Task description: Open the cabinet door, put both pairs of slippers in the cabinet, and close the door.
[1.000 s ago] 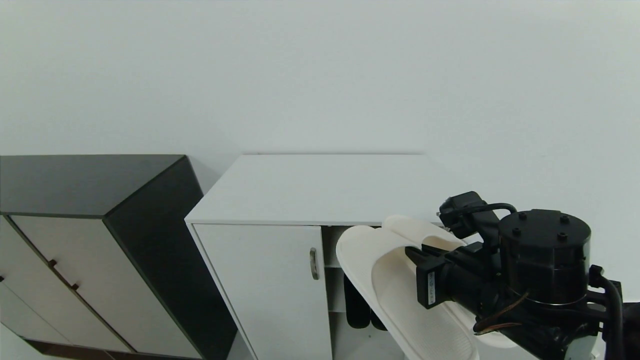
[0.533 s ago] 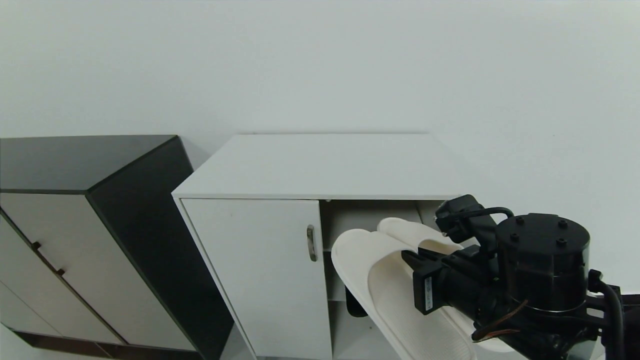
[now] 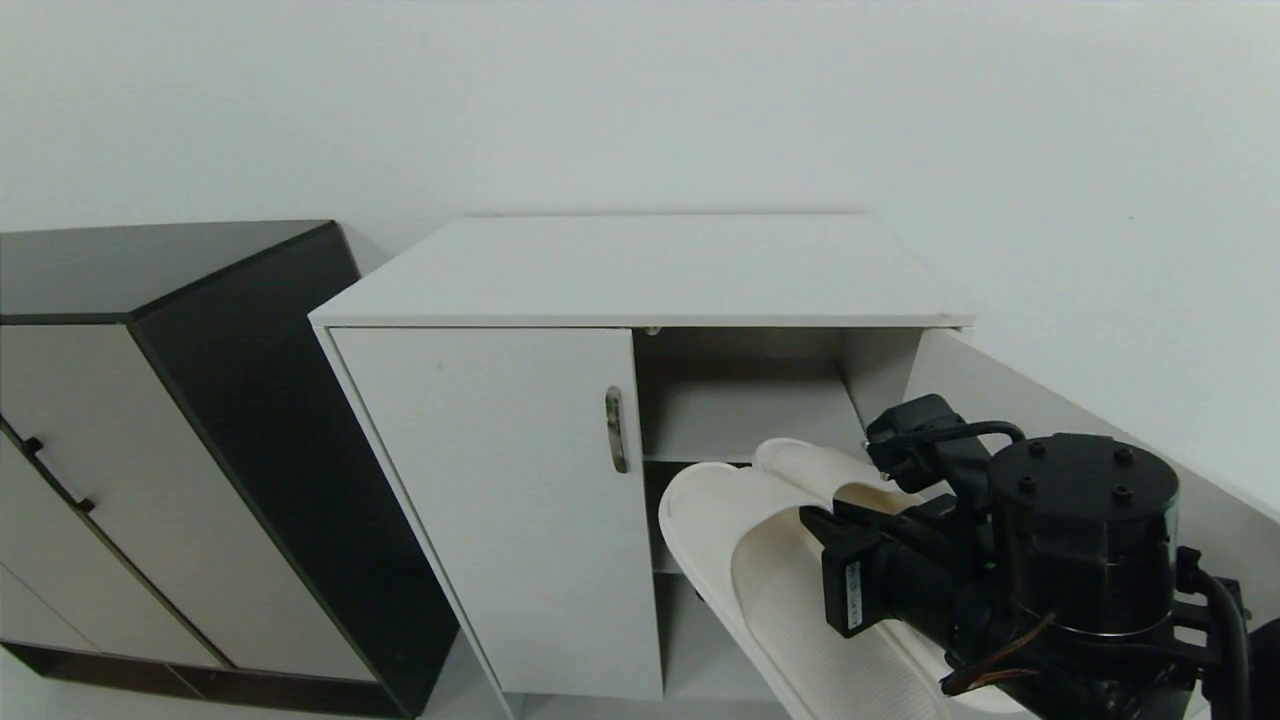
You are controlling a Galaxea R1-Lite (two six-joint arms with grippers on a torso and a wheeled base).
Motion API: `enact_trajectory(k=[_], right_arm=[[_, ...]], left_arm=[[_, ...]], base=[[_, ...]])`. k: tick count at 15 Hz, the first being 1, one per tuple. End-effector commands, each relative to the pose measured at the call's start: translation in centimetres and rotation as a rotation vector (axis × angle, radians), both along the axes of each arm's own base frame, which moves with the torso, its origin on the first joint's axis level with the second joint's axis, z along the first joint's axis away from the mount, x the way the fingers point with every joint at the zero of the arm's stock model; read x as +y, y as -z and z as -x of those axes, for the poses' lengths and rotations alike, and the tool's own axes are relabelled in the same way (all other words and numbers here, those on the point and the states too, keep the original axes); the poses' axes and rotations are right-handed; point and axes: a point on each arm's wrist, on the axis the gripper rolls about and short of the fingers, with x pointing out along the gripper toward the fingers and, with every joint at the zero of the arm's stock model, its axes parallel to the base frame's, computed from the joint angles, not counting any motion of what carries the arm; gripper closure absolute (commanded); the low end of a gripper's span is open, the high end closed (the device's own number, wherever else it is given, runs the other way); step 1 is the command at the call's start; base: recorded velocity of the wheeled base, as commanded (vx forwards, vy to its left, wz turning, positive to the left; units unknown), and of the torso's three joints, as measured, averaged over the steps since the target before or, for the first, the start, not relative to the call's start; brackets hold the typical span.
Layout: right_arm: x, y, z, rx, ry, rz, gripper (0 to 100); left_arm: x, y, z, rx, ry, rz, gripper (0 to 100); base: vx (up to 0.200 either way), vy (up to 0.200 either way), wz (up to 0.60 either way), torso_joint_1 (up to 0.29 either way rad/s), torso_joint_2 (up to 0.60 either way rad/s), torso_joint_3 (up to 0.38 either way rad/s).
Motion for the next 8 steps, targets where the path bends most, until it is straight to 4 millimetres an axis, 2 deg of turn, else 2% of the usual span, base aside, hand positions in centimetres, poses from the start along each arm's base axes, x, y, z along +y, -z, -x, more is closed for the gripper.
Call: enact_trajectory(k=[1, 8], right_arm=[[0.04, 0.09, -0.01, 0.003, -0.001, 0.001, 100], [0.04, 0.09, -0.01, 0.003, -0.001, 0.001, 100]], left_arm=[[0.00, 0.01, -0.01, 0.003, -0.001, 0.000, 100], [0.00, 0.00, -0.01, 0.001, -0.001, 0.000, 100]], base=[[0.000, 0.000, 0.00, -0.144, 0.48, 0.315], [0.000, 0.000, 0.00, -0.122, 0.46, 0.339]])
